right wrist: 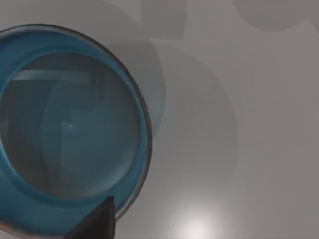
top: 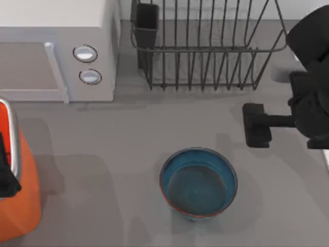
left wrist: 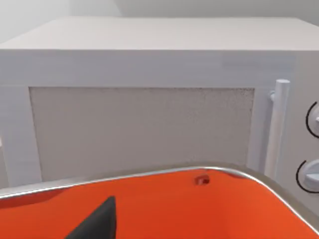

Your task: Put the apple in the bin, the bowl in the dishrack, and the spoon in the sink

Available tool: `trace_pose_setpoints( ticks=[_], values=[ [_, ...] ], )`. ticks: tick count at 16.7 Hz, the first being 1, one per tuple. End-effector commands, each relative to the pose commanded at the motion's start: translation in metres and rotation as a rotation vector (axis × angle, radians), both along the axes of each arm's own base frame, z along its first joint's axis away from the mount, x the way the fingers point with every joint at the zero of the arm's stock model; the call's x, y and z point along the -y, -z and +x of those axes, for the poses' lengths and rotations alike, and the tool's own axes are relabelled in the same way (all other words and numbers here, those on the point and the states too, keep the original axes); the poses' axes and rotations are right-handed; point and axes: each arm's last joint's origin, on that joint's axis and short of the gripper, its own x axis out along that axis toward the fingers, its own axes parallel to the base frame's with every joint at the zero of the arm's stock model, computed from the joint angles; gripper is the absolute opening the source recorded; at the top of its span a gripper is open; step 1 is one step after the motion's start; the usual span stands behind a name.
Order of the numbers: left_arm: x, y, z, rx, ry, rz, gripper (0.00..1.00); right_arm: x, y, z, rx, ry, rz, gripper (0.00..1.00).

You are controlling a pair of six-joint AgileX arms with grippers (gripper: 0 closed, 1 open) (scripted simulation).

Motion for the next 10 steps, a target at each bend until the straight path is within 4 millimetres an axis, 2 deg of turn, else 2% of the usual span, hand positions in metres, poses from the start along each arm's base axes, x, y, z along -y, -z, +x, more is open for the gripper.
trace_pose_setpoints(
  ticks=[5,7,10],
  values=[
    [0.0,0.0,0.0,0.0,0.0,0.0,1.0,-0.057,0.018,0.028,-0.202,-0.009,-0.119,1.0],
    [0.0,0.0,0.0,0.0,0.0,0.0,1.0,-0.069,0.022,0.032,-0.233,-0.009,-0.147,1.0],
    [0.0,0.0,0.0,0.0,0.0,0.0,1.0,-0.073,0.023,0.033,-0.24,-0.01,-0.155,1.0]
  ],
)
